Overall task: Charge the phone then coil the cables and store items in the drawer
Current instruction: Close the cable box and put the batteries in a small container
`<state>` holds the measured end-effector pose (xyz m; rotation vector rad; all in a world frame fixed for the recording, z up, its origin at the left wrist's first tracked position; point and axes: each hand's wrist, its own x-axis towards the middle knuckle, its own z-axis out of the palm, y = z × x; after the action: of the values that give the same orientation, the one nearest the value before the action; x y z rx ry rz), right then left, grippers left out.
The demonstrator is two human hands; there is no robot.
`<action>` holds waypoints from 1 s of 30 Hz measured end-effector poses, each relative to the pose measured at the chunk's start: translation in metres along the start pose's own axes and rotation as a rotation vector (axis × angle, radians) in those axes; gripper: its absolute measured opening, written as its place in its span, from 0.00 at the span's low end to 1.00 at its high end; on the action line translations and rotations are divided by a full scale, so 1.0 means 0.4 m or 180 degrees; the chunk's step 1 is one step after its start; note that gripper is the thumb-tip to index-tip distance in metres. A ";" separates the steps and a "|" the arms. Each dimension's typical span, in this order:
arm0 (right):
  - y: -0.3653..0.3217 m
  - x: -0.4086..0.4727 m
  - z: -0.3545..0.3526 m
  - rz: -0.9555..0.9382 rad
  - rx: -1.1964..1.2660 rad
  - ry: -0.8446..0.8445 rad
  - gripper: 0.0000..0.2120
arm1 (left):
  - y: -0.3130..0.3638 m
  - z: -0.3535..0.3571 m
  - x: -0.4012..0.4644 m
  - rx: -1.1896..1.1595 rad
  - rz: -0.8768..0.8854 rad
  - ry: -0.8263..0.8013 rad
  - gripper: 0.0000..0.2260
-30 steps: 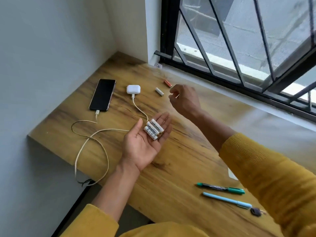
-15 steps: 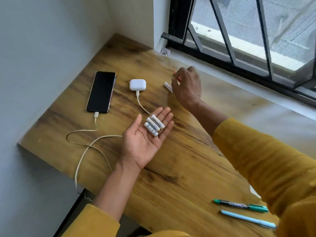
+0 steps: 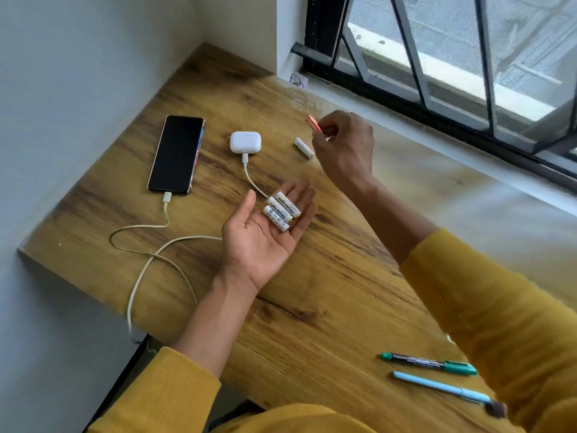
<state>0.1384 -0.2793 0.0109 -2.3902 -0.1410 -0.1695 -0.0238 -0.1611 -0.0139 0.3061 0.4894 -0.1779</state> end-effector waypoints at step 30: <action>-0.072 -0.422 -0.075 -0.1461 -0.0259 -0.0390 0.02 | -0.032 0.012 -0.079 0.0581 0.0170 0.0051 0.23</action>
<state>-0.0350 -0.2877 0.0247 -2.4138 -0.7537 -0.2451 -0.0524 -0.1718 0.0023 0.4990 0.4812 -0.1684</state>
